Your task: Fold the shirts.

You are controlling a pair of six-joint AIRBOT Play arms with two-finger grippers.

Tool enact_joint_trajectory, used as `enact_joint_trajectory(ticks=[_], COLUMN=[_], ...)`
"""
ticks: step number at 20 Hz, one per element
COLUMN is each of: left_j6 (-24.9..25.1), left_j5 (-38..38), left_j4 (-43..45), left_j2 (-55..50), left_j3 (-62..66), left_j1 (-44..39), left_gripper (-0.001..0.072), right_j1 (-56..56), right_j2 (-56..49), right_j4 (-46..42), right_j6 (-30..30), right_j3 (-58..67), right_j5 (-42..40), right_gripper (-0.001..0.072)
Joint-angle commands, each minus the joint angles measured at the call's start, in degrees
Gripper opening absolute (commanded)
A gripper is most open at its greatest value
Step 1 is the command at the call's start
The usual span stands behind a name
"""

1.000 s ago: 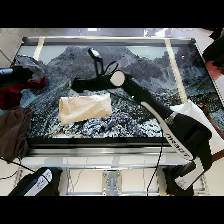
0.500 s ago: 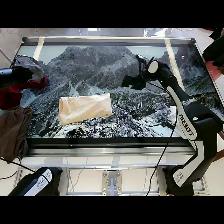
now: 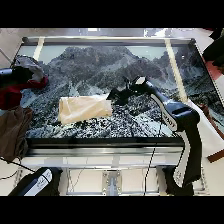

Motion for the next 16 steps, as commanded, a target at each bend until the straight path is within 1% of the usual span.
enact_joint_trajectory(ticks=[1, 2, 3, 4, 5, 7, 9, 12, 13, 16], left_j6=[0.0, 0.0, 0.0, 0.0, 0.0, 0.0, 0.0, 0.0, 0.0, 0.0], left_j5=[0.0, 0.0, 0.0, 0.0, 0.0, -0.4, -0.4, -0.4, -0.4, -0.4], left_j4=[0.0, 0.0, 0.0, 0.0, 0.0, 0.0, 0.0, 0.0, 0.0, 0.0], left_j2=[0.0, 0.0, 0.0, 0.0, 0.0, 0.0, 0.0, 0.0, 0.0, 0.0], left_j3=[0.0, 0.0, 0.0, 0.0, 0.0, 0.0, 0.0, 0.0, 0.0, 0.0], left_j1=[0.0, 0.0, 0.0, 0.0, 0.0, 0.0, 0.0, 0.0, 0.0, 0.0], left_gripper=[0.0011, 0.0011, 0.0011, 0.0011, 0.0011, 0.0011, 0.0011, 0.0011, 0.0011, 0.0011], right_j1=[5.6, 6.6, 7.6, 8.1, 8.2, 7.1, 4.6, -1.2, -3.5, -12.7], right_j2=[-1.4, -1.4, -1.4, -1.3, -1.3, -1.3, -0.8, 2.8, 4.9, 12.1], right_j4=[5.4, 8.2, 11.7, 13.9, 14.3, 13.2, 8.7, -6.6, -10.8, -19.1], right_j6=[-2.2, -2.3, -3.7, -5.3, -6.4, -6.7, -6.0, 0.3, 1.7, 2.7], right_j3=[0.0, 0.0, 0.0, 0.8, 2.5, 7.5, 13.7, 21.7, 22.5, 22.3], right_j5=[-1.7, -0.9, 0.5, 2.5, 5.0, 10.3, 14.7, 20.0, 20.9, 26.5], right_gripper=[0.0618, 0.0574, 0.0414, 0.0222, 0.0014, 0.0014, 0.0014, 0.0014, 0.0014, 0.0014])
